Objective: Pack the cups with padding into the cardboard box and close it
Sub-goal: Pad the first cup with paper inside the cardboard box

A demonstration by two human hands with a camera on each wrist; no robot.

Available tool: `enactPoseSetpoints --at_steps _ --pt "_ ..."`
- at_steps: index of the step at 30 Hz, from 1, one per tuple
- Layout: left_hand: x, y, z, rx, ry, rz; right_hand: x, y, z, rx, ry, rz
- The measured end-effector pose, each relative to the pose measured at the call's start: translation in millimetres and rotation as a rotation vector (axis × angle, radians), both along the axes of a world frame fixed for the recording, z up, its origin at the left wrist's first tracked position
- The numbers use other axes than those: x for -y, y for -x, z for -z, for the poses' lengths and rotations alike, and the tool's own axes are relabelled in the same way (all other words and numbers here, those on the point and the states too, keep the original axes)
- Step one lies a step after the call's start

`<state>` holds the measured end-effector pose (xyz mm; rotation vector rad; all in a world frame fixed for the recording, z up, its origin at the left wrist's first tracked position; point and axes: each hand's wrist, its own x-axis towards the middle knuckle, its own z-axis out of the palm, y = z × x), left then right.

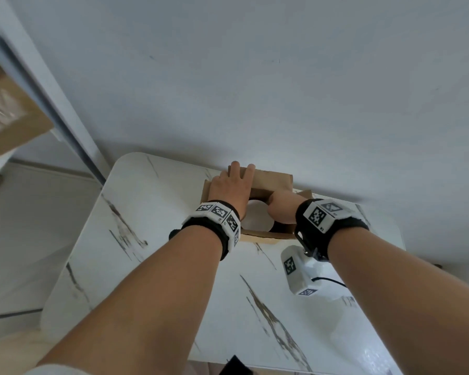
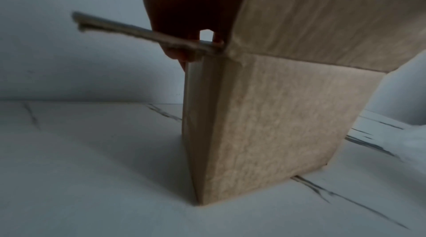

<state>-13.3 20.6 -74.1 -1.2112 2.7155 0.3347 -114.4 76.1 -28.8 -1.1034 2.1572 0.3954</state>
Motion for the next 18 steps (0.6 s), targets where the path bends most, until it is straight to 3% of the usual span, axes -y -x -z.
enactPoseSetpoints --at_steps 5,8,15,18 --pt "-0.5 -0.2 2.0 -0.067 0.018 -0.021 3.1 6.6 11.1 0.115 -0.029 0.097" --pt "-1.9 -0.4 4.1 -0.082 0.030 -0.035 5.7 5.6 16.8 0.055 -0.070 0.080" --pt "0.7 -5.2 2.0 -0.026 -0.011 -0.048 -4.7 19.7 16.2 0.291 0.094 0.297" --pt "-0.4 -1.0 -14.8 -0.029 0.000 -0.060 -16.2 25.1 6.8 0.216 0.208 0.258"
